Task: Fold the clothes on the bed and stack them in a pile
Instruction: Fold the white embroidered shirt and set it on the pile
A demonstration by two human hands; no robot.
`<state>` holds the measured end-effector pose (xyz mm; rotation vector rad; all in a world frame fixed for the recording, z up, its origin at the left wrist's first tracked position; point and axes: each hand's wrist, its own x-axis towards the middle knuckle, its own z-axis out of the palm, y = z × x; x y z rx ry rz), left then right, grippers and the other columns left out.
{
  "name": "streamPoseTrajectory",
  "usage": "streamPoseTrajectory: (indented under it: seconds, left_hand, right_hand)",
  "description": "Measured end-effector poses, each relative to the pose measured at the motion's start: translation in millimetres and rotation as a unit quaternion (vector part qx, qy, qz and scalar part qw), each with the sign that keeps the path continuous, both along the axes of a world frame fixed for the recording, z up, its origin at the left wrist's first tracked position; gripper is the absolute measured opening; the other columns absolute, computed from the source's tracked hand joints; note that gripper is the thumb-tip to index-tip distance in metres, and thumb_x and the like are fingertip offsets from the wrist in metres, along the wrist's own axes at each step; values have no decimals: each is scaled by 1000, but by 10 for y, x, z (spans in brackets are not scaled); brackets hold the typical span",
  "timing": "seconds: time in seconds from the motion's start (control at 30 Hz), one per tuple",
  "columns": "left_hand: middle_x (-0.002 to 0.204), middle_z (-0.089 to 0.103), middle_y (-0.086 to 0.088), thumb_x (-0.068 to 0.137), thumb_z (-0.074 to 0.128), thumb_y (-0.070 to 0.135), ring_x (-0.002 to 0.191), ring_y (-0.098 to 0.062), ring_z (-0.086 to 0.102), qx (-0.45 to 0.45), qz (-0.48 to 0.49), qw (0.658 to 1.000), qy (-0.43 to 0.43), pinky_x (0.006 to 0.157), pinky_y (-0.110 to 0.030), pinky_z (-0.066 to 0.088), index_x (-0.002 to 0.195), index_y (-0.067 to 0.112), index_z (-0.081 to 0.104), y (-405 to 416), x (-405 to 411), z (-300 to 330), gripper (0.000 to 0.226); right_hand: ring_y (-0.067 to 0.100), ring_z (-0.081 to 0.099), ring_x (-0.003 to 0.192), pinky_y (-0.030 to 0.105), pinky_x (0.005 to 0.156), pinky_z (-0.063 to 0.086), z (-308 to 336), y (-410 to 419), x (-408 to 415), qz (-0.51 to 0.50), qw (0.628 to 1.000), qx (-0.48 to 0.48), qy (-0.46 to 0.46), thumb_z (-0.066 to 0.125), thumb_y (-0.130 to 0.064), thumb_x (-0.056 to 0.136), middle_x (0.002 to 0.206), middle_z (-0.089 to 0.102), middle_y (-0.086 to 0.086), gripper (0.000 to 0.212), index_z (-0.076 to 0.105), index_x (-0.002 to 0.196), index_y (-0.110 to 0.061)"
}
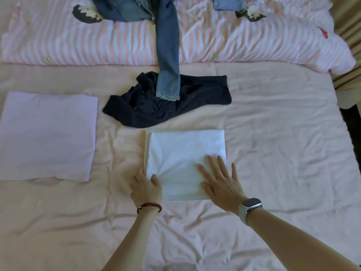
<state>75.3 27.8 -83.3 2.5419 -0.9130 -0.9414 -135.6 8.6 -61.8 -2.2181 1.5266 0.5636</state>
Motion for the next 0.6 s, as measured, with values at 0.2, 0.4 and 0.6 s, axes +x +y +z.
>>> streamPoseTrajectory:
  seconds: [0.2, 0.4, 0.6]
  left_hand:
    - [140, 46, -15, 86, 43, 30, 128, -37, 44, -153, -400, 882, -195, 95, -54, 41, 135, 15, 48, -218, -300, 0, 51]
    - [156, -9, -5, 94, 36, 47, 140, -28, -20, -16, -493, 855, -159, 112, -49, -10, 145, 39, 3, -388, -277, -482, 62]
    - [154, 20, -10, 93, 37, 44, 142, -33, 14, -33, -493, 847, -196, 110, -57, 18, 144, 34, 25, -479, -318, -209, 54]
  right_hand:
    - [40, 47, 124, 66, 91, 37, 7, 0, 215, -24, 995, -84, -52, 34, -34, 86, 136, 50, 16, 50, 56, 128, -22]
    - [39, 48, 124, 65, 92, 38, -365, 37, 213, -36, 996, -71, -39, 39, -36, 82, 137, 51, 12, 51, 56, 128, -27]
    - [36, 48, 124, 66, 90, 39, -264, -67, 185, -42, 991, -93, -82, 38, -36, 82, 135, 51, 14, 49, 59, 125, -24]
